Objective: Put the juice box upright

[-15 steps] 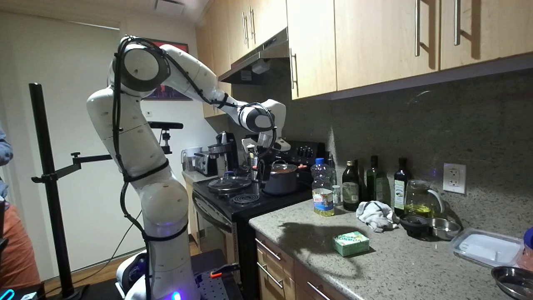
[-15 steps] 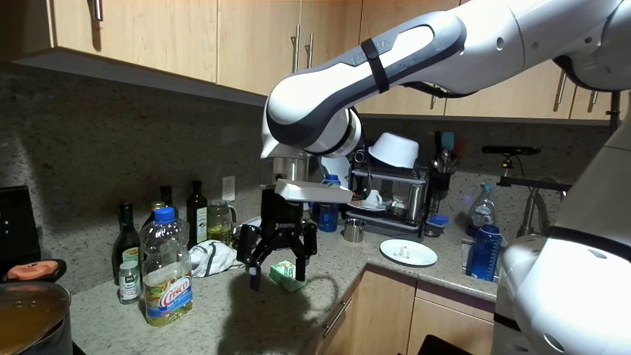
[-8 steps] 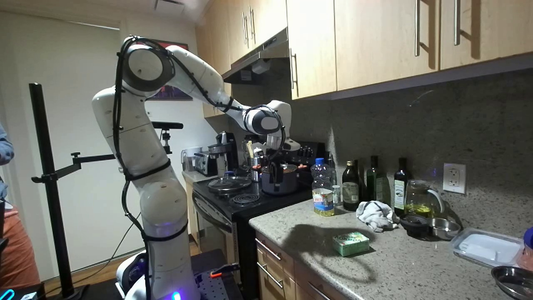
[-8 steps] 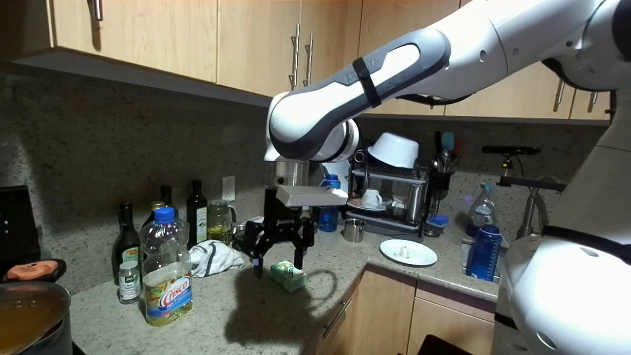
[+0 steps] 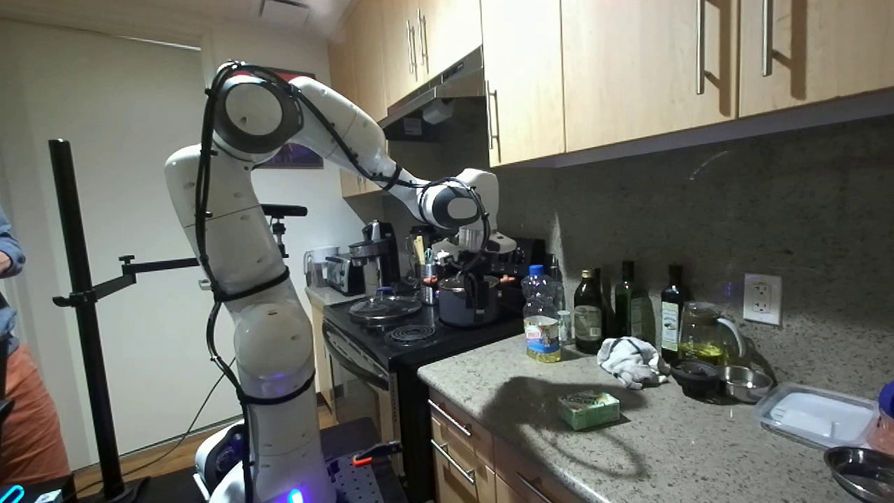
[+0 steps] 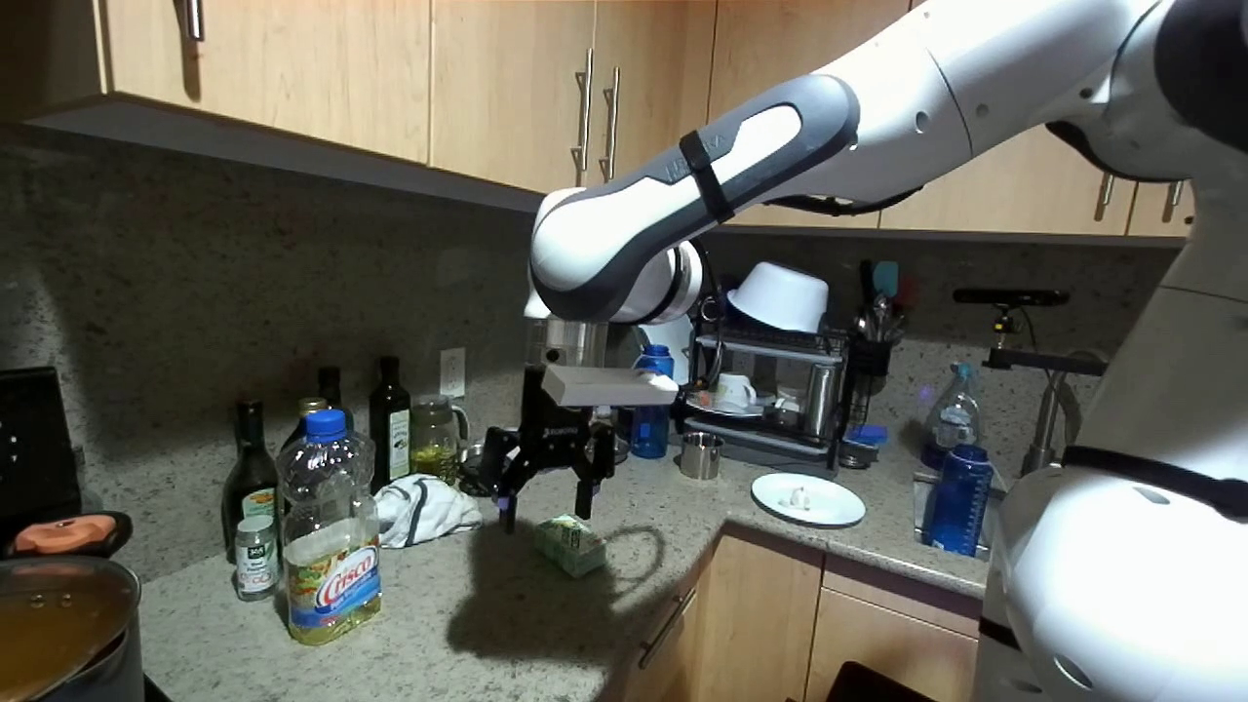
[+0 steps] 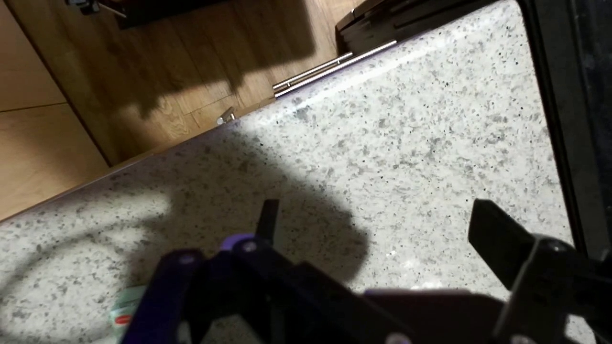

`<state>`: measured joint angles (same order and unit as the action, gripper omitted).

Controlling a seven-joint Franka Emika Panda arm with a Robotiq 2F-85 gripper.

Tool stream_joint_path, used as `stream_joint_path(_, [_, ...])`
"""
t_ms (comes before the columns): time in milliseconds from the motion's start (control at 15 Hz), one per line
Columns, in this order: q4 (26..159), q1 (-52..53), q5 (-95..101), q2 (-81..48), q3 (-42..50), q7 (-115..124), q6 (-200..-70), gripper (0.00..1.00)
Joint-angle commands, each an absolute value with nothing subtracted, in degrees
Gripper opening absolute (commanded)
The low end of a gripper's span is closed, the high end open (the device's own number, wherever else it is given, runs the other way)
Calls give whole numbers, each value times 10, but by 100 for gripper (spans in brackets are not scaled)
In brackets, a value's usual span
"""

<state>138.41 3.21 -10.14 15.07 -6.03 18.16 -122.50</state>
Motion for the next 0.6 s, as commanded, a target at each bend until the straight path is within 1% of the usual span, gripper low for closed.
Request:
stream_joint_path(0, [1376,16,-61,125,-64,213,-1248,100])
stream_joint_path(533, [1359,-16,75,25,-36,201,-1399,100])
